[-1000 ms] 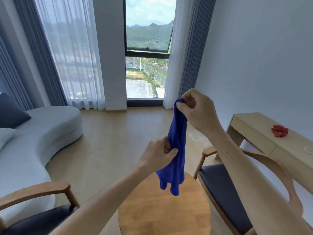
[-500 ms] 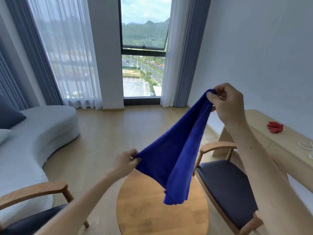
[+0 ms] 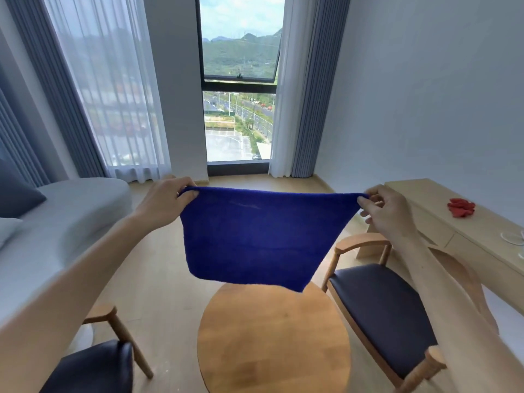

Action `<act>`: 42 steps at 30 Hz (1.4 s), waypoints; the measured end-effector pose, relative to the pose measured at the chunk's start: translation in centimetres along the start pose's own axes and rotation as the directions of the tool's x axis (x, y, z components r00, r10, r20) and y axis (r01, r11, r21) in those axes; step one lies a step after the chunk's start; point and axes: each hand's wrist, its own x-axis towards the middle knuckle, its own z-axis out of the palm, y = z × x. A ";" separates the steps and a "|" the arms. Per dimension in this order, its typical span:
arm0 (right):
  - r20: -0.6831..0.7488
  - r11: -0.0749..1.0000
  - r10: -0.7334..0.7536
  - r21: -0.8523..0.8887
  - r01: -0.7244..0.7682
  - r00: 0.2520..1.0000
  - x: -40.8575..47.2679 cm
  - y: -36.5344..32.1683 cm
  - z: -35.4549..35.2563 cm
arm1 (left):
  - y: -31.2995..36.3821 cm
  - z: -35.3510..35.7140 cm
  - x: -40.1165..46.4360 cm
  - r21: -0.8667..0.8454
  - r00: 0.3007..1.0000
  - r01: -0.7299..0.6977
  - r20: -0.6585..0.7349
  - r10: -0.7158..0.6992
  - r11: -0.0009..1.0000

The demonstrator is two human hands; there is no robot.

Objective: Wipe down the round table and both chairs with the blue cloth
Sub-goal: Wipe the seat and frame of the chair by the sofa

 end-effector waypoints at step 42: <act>0.198 0.972 0.169 0.126 -0.196 0.965 1.1 -0.9 1.0 | -1.5 0.0 0.1 -0.553 0.879 0.454 0.148 -0.453 0.699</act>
